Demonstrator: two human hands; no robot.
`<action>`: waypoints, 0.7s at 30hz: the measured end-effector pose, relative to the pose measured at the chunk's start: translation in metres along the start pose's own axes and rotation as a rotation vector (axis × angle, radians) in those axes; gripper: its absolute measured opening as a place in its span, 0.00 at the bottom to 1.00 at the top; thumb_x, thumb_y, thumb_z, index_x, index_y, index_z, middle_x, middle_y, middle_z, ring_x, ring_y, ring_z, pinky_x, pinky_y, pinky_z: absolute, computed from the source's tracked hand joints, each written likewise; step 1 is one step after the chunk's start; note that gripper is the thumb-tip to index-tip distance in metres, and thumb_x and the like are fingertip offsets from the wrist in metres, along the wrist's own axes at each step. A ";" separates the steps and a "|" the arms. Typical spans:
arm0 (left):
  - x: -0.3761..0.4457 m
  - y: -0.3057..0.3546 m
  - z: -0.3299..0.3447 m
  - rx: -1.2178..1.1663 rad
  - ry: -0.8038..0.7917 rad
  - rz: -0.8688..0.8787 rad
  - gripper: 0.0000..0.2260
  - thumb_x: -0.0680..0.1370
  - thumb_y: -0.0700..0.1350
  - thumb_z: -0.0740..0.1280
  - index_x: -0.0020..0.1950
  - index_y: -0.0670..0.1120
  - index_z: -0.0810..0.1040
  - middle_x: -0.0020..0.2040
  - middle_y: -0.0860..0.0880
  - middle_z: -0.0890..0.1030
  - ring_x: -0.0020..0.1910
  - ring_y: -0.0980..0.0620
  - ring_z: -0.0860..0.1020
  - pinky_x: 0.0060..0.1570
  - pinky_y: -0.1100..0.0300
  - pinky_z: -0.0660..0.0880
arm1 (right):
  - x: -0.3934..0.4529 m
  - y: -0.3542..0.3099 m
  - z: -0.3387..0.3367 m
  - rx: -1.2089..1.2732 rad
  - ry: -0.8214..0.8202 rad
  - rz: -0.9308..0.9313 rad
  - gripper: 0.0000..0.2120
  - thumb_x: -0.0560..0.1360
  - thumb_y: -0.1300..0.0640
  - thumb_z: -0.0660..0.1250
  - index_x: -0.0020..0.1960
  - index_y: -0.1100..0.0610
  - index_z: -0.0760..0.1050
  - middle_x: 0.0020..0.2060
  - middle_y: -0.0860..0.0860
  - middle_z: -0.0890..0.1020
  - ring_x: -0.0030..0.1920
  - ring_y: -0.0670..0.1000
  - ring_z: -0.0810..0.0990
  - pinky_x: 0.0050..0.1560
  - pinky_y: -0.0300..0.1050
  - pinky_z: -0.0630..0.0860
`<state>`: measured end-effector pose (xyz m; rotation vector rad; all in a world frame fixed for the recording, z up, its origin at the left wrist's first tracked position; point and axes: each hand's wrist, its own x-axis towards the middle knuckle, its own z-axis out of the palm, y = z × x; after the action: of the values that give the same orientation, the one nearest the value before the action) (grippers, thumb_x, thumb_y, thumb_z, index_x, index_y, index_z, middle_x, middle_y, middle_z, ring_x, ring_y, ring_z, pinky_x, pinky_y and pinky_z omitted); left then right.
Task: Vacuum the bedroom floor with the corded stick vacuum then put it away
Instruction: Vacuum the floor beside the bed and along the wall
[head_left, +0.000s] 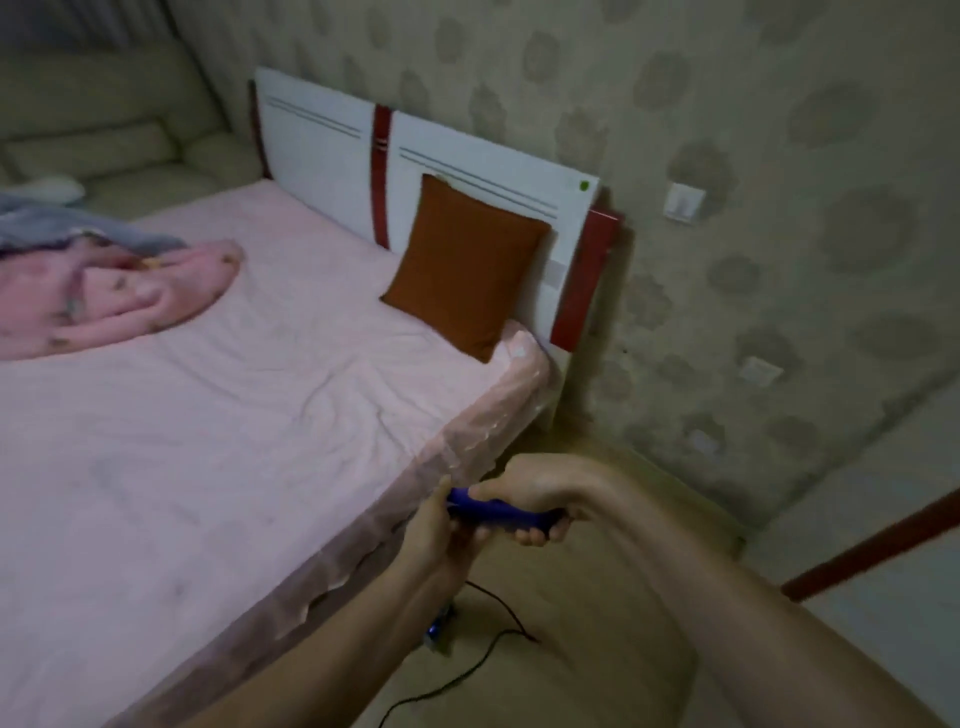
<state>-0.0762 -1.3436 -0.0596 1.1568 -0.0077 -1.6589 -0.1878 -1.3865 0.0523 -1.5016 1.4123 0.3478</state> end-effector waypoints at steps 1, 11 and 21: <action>-0.003 0.005 -0.009 -0.073 0.064 0.016 0.18 0.81 0.51 0.61 0.58 0.36 0.73 0.38 0.41 0.78 0.40 0.44 0.80 0.29 0.57 0.79 | 0.007 -0.014 0.002 -0.093 -0.014 -0.049 0.19 0.81 0.43 0.57 0.41 0.55 0.76 0.24 0.48 0.75 0.26 0.46 0.72 0.30 0.38 0.68; -0.090 0.038 -0.078 -0.728 0.461 0.355 0.17 0.82 0.47 0.61 0.63 0.34 0.70 0.52 0.35 0.78 0.45 0.41 0.78 0.40 0.51 0.75 | -0.003 -0.145 0.074 -0.704 -0.354 -0.391 0.20 0.81 0.45 0.59 0.38 0.59 0.72 0.25 0.52 0.75 0.18 0.46 0.70 0.23 0.33 0.67; -0.197 0.008 -0.195 -1.049 0.777 0.603 0.17 0.81 0.48 0.62 0.58 0.34 0.75 0.55 0.33 0.79 0.47 0.38 0.79 0.41 0.51 0.78 | -0.062 -0.204 0.238 -1.090 -0.572 -0.624 0.17 0.82 0.51 0.57 0.38 0.60 0.68 0.29 0.55 0.70 0.19 0.48 0.66 0.23 0.34 0.63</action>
<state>0.0550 -1.1013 -0.0263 0.7568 0.8221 -0.4366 0.0702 -1.1998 0.0842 -2.3215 0.1815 1.1436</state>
